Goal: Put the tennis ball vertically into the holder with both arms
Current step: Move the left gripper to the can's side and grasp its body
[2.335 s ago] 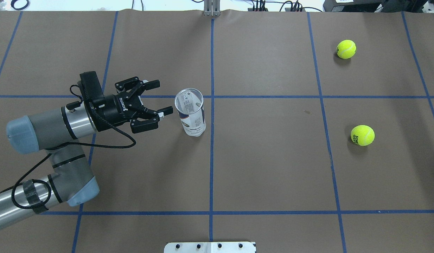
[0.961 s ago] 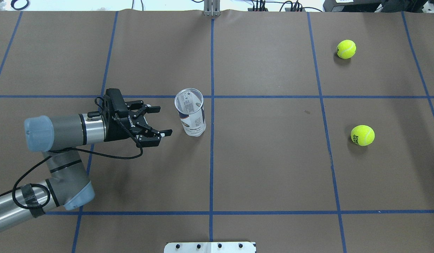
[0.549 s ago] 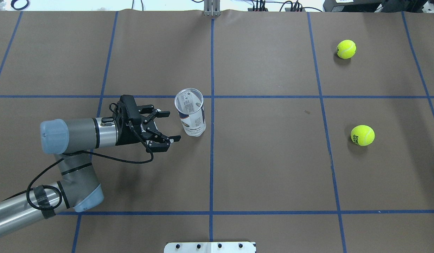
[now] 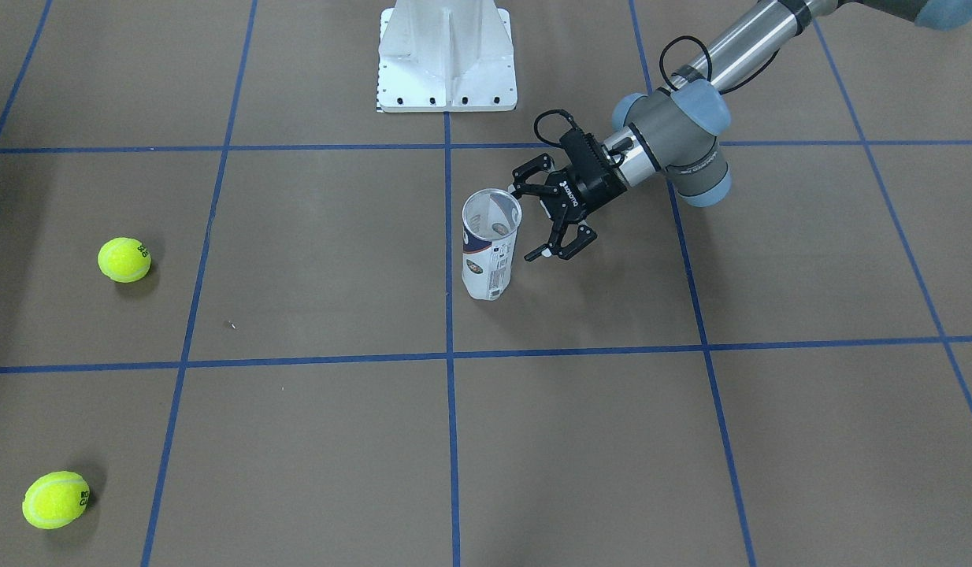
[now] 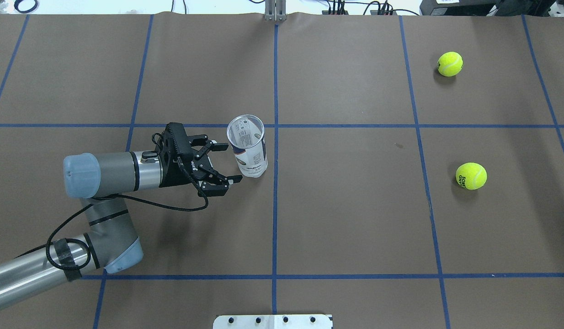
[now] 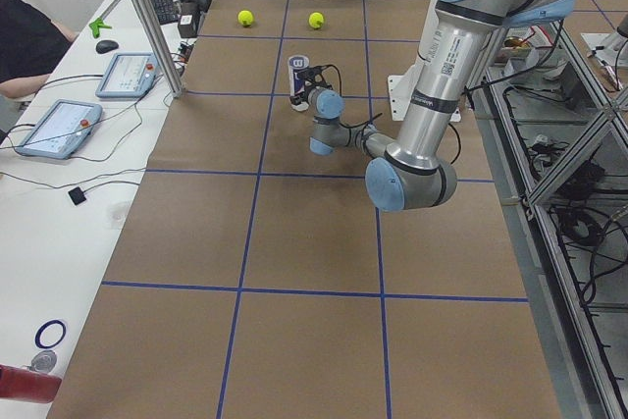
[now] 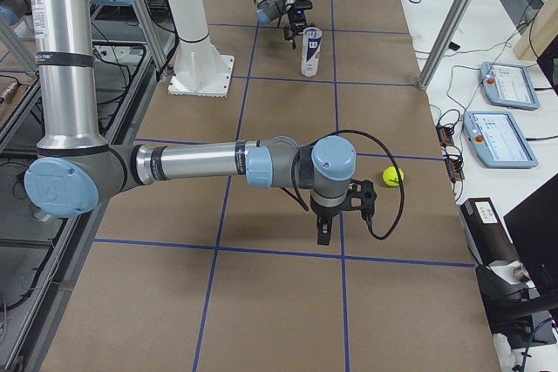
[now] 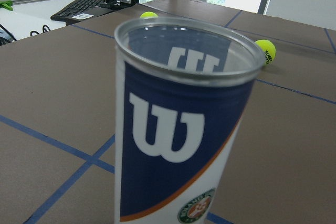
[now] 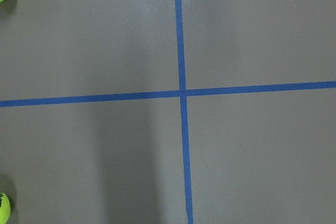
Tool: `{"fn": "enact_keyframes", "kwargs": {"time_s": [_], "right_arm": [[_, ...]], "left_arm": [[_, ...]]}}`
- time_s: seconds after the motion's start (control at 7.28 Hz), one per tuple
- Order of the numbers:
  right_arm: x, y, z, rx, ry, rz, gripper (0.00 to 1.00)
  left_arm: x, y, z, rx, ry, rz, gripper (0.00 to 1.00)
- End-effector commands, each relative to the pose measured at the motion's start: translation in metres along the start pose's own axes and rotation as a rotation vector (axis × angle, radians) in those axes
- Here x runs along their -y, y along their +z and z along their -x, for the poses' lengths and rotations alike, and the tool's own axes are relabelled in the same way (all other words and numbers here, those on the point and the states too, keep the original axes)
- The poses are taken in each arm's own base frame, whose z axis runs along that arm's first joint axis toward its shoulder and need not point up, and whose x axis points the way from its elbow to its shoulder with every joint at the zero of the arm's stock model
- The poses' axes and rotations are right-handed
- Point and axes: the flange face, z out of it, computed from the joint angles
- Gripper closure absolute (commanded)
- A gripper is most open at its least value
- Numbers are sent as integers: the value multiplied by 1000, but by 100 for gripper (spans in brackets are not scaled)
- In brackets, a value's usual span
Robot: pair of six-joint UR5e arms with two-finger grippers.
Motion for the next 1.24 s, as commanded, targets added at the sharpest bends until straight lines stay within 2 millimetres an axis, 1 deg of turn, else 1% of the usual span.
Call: {"fn": "enact_keyframes", "kwargs": {"time_s": [0.0,0.14,0.27,0.41,0.55,0.69,0.82,0.96,1.1], "right_arm": [[2,-9,30,8,-65,-18,1],[1,-16,62,17,-120,-32,1],[1,-9,76,23,-144,-18,1],[0,-2,86,37,-161,-1,1],[2,6,97,40,-178,14,1],[4,3,102,43,-181,6,1],[7,1,105,47,-182,-18,1],[8,4,115,56,-197,-38,1],[9,5,120,63,-199,-50,1]], "left_arm": [[-2,3,2,5,-1,5,1],[-2,4,2,4,-1,6,1],[-3,4,2,5,-1,7,1],[-1,5,1,3,0,3,1],[2,12,1,2,0,2,1],[5,24,3,5,-1,4,1],[3,25,4,7,-2,8,1],[3,25,4,7,-2,9,1],[-1,26,6,11,-3,14,1]]}}
